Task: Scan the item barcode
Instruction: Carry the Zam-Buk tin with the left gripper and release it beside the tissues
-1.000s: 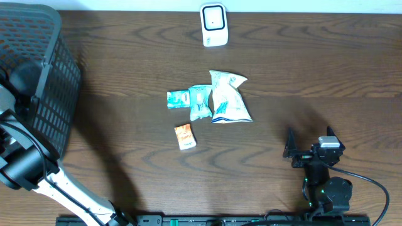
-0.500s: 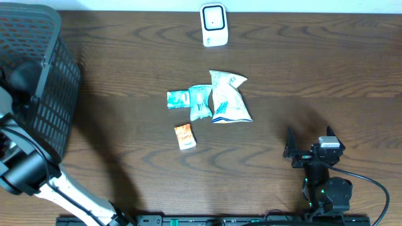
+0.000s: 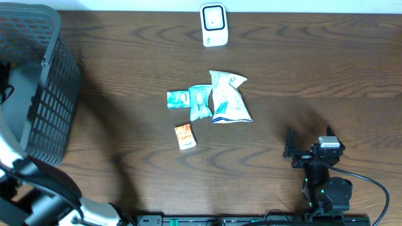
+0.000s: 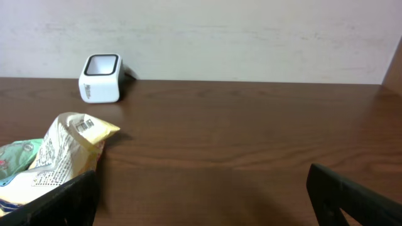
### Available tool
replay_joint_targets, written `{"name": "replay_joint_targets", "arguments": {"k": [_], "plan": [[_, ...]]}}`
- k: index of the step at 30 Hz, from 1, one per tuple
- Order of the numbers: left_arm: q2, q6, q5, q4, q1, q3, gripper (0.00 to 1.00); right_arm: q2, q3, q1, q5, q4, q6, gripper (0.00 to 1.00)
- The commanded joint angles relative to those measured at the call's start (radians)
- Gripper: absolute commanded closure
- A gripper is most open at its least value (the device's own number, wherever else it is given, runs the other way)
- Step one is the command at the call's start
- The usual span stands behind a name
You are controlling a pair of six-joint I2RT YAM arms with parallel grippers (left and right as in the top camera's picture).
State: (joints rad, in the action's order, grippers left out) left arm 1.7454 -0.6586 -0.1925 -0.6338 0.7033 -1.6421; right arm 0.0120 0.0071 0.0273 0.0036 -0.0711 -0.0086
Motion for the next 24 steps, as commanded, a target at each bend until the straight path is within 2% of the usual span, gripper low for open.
{"name": "replay_joint_targets", "arguments": {"k": [1,7,14,20,24], "plan": [[-0.096,-0.028,-0.119,0.003,-0.061,0.004,0.44,-0.005,-0.002,0.004,0.005,-0.003,-0.008,0.01],[-0.204,-0.022,-0.14,0.002,-0.248,0.004,0.44,-0.005,-0.002,0.004,0.005,-0.004,-0.008,0.01],[-0.227,0.085,-0.118,-0.062,-0.527,0.004,0.44,-0.005,-0.002,0.004,0.005,-0.004,-0.008,0.01],[-0.203,0.267,-0.02,-0.169,-0.727,0.004,0.44,-0.005,-0.002,0.004,0.005,-0.004,-0.008,0.01],[-0.166,0.315,0.166,-0.278,-0.827,0.004,0.44,-0.005,-0.002,0.004,0.005,-0.004,-0.008,0.01]]}}
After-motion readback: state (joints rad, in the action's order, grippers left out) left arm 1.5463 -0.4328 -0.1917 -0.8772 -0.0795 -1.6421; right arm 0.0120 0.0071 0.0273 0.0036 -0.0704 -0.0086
